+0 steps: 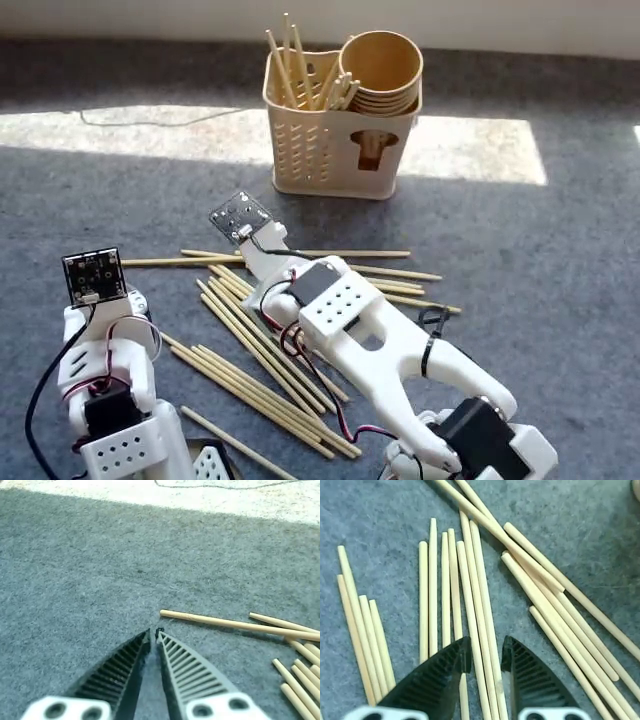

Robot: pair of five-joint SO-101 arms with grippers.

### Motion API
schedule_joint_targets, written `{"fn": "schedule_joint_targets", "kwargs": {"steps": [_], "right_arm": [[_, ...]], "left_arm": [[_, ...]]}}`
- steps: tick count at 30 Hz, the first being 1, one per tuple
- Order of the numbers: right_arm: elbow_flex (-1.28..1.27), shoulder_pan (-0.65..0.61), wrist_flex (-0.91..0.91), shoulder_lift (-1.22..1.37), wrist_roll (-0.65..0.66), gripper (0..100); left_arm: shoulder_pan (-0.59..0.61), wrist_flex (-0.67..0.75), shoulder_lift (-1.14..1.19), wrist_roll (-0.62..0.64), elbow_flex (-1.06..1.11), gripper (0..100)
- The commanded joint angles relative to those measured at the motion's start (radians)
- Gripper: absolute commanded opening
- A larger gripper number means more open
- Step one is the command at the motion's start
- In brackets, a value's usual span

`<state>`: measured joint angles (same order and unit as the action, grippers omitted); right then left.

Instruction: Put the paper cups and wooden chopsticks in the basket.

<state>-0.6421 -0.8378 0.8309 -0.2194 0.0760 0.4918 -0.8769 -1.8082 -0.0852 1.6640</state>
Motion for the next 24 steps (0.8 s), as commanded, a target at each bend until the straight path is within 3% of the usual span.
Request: {"fn": "schedule_joint_targets", "kwargs": {"steps": [1, 24], "right_arm": [[0.065, -0.002, -0.030, 0.028, 0.015, 10.5], [0.182, 0.047, -0.028, 0.346, 0.044, 10.5]], "left_arm": [[-0.022, 0.015, -0.012, -0.008, -0.004, 4], [-0.024, 0.020, -0.012, -0.008, 0.005, 4]]}}
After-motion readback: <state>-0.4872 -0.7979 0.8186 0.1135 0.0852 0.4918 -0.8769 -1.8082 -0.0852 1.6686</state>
